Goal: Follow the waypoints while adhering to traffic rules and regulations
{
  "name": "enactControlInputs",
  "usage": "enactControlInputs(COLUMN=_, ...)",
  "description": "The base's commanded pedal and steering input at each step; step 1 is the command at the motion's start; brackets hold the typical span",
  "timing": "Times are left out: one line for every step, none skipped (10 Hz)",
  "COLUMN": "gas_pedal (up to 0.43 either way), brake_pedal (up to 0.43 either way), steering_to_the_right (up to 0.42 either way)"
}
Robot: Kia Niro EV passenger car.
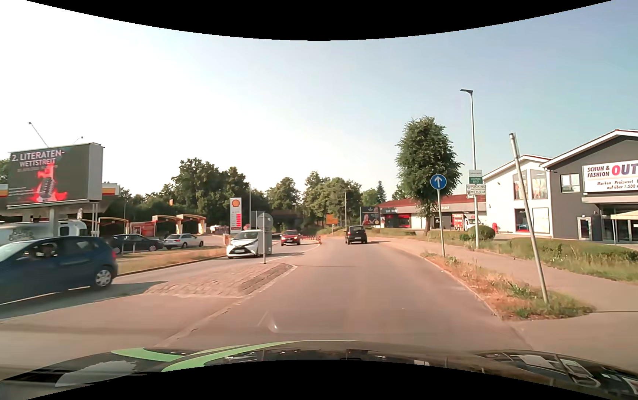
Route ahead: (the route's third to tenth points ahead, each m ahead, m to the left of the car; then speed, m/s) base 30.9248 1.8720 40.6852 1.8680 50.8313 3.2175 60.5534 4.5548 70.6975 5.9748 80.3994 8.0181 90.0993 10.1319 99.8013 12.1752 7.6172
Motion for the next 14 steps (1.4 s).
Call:
enactControlInputs(gas_pedal=0.220, brake_pedal=0.000, steering_to_the_right=0.103)
enactControlInputs(gas_pedal=0.220, brake_pedal=0.000, steering_to_the_right=0.089)
enactControlInputs(gas_pedal=0.220, brake_pedal=0.000, steering_to_the_right=0.076)
enactControlInputs(gas_pedal=0.220, brake_pedal=0.000, steering_to_the_right=0.063)
enactControlInputs(gas_pedal=0.220, brake_pedal=0.000, steering_to_the_right=0.044)
enactControlInputs(gas_pedal=0.220, brake_pedal=0.000, steering_to_the_right=0.021)
enactControlInputs(gas_pedal=0.220, brake_pedal=0.000, steering_to_the_right=0.009)
enactControlInputs(gas_pedal=0.220, brake_pedal=0.000, steering_to_the_right=0.006)
enactControlInputs(gas_pedal=0.220, brake_pedal=0.000, steering_to_the_right=0.006)
enactControlInputs(gas_pedal=0.209, brake_pedal=0.000, steering_to_the_right=0.002)
enactControlInputs(gas_pedal=0.209, brake_pedal=0.000, steering_to_the_right=0.002)
enactControlInputs(gas_pedal=0.209, brake_pedal=0.000, steering_to_the_right=0.002)
enactControlInputs(gas_pedal=0.209, brake_pedal=0.000, steering_to_the_right=0.002)
enactControlInputs(gas_pedal=0.209, brake_pedal=0.000, steering_to_the_right=0.001)
